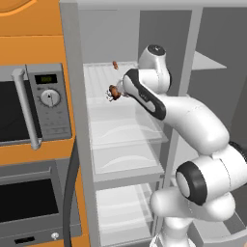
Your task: Take the garlic and potato from the fridge shelf and place them in the freezer drawer to begin freezing them.
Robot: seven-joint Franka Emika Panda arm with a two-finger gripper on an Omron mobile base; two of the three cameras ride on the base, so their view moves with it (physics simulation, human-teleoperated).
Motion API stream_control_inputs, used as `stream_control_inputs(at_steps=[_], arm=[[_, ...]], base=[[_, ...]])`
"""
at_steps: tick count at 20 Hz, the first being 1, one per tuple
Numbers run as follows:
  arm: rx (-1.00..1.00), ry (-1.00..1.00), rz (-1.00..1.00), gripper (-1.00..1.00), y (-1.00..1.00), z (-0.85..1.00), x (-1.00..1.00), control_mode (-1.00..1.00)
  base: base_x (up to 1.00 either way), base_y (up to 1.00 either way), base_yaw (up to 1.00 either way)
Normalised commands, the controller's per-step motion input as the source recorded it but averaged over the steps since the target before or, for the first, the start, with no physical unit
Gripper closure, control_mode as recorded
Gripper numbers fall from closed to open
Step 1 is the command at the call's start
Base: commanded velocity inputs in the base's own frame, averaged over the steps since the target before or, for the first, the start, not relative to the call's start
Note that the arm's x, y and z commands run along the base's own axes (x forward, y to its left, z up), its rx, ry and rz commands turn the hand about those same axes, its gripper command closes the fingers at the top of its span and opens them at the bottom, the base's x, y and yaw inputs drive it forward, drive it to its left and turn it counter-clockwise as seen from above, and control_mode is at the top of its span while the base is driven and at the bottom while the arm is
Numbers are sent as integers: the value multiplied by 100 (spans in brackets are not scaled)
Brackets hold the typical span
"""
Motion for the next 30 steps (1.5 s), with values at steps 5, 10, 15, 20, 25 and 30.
stream_control_inputs(at_steps=[5, 10, 15, 20, 25, 30], arm=[[0, 2, 0, -100, 8, -11, 44, -100], [0, 1, 0, -100, 11, -16, 34, -100], [0, 2, 0, -100, 4, -21, 25, -100], [0, 1, 0, -100, 7, -23, 4, -100], [0, 3, 0, 100, 20, -36, 0, -100], [0, -1, 0, 100, 17, -23, -16, -100]], base=[[0, 0, 0], [0, 0, 0], [0, 0, 0], [0, 0, 0], [0, 0, 0], [0, 0, 0]])
